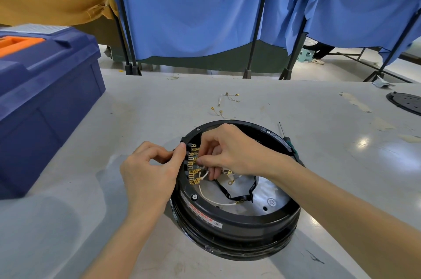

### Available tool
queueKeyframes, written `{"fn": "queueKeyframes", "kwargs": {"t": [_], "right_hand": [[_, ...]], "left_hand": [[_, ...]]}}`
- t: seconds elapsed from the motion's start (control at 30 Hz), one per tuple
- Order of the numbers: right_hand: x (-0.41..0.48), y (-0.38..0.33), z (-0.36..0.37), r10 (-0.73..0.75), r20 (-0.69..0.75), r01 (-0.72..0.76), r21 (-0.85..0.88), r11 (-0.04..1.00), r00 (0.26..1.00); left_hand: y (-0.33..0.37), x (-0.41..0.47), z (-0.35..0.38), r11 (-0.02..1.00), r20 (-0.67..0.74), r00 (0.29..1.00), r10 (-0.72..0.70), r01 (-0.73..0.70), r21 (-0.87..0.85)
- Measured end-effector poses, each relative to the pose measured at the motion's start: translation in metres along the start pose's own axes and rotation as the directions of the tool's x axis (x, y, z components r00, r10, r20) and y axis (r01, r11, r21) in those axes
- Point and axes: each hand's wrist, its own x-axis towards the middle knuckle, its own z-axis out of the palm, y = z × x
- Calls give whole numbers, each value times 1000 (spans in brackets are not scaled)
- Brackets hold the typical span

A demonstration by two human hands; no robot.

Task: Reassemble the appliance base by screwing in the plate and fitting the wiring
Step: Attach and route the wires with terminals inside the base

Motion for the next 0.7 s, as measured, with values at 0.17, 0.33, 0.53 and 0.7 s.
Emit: {"fn": "queueKeyframes", "kwargs": {"t": [0.17,0.33,0.53,0.7], "right_hand": [[-2,-1,-1,4,-2,-4,33,999,1000],[-2,-2,-1,19,3,-19,31,999,1000],[-2,-5,-1,37,-5,-37,13,999,999],[-1,-6,0,122,10,-122,129,984,992]], "left_hand": [[-1,0,1,1000,-7,1000,0,0,-2],[-1,0,3,1000,-38,999,19,-19,3],[-1,-1,3,999,-47,998,33,-34,-12],[-2,-2,4,999,-48,998,38,-39,-23]]}}
